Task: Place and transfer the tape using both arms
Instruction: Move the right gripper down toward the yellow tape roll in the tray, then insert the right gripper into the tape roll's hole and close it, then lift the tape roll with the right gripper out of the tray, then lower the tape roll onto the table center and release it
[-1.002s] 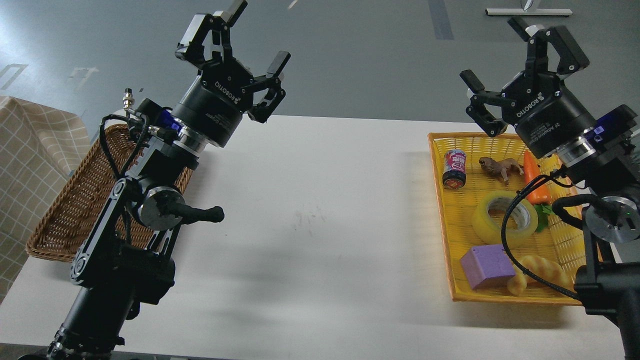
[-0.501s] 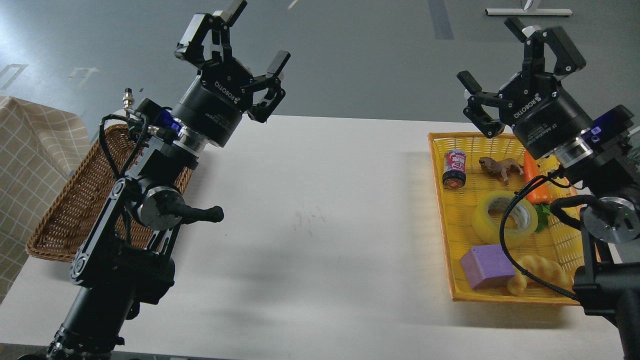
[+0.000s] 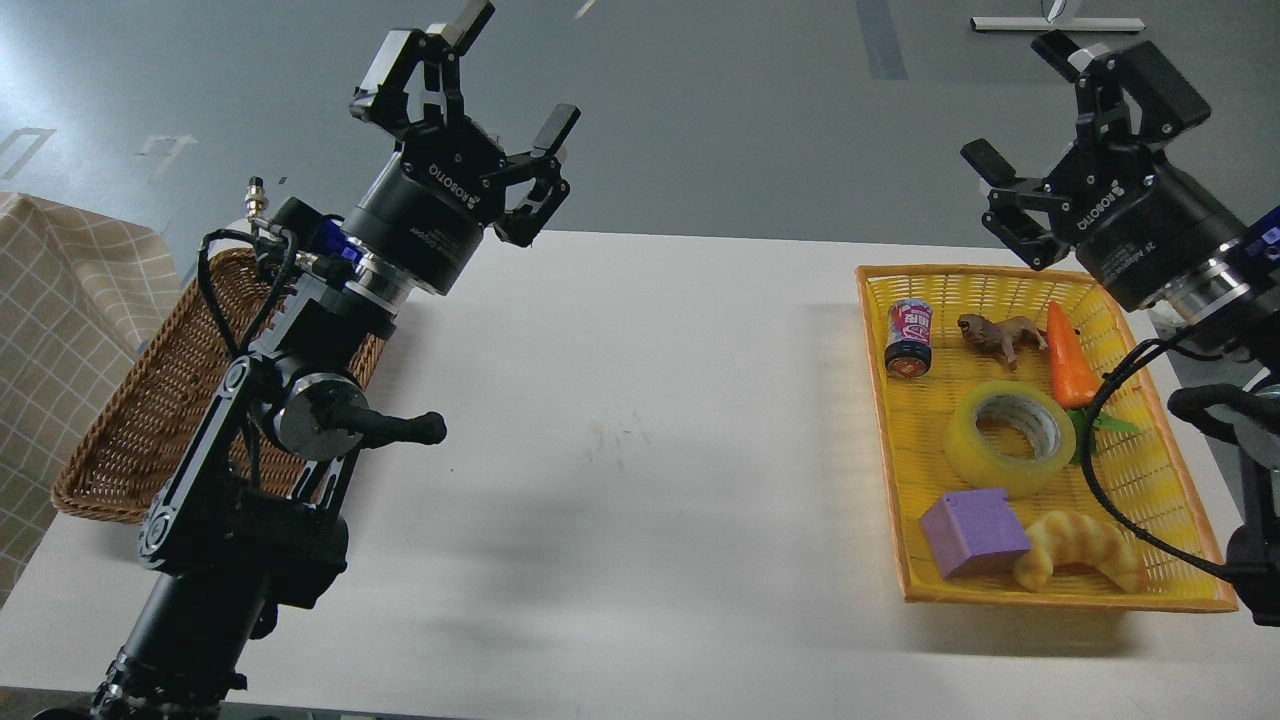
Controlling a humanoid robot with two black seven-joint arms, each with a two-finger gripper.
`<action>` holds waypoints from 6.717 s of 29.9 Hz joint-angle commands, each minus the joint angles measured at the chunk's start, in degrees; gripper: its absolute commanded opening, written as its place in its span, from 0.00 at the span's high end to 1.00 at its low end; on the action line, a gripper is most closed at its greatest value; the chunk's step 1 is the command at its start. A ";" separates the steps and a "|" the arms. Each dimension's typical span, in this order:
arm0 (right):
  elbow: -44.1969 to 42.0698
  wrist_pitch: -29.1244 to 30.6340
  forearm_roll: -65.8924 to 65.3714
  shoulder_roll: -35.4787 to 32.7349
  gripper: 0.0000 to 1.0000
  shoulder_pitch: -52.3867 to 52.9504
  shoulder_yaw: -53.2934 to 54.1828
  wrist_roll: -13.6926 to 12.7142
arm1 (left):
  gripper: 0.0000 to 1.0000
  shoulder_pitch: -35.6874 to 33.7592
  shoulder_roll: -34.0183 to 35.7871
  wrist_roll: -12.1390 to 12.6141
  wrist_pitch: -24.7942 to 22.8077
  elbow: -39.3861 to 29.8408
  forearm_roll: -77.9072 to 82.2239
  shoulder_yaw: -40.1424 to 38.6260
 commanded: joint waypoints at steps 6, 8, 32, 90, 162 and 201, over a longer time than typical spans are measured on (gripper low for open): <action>3.01 0.00 -27.88 -5.12 0.02 1.02 -5.31 0.03 | 0.02 0.53 0.87 -0.06 0.18 -0.18 0.03 -0.11; 3.02 0.00 -33.44 -8.38 0.02 0.67 -7.42 0.11 | 0.02 0.62 1.22 -0.06 0.18 -0.35 0.03 -0.20; -6.91 0.00 -59.38 -17.79 0.03 -6.63 -15.87 13.30 | 0.02 1.14 1.31 -0.06 0.18 -0.44 -0.05 -0.72; -24.32 -10.24 -67.38 -12.08 0.22 -8.65 -21.75 16.20 | 0.02 1.23 1.58 -0.06 1.24 0.08 -0.23 -0.64; -16.41 -9.55 -61.77 -23.41 1.00 -4.00 -22.81 28.33 | 0.02 1.14 4.92 0.03 3.79 -1.58 -0.67 -0.64; -21.86 -3.48 -64.66 0.14 1.00 21.06 -56.56 18.66 | 0.02 2.46 1.93 -0.23 3.61 -1.59 -0.67 -0.81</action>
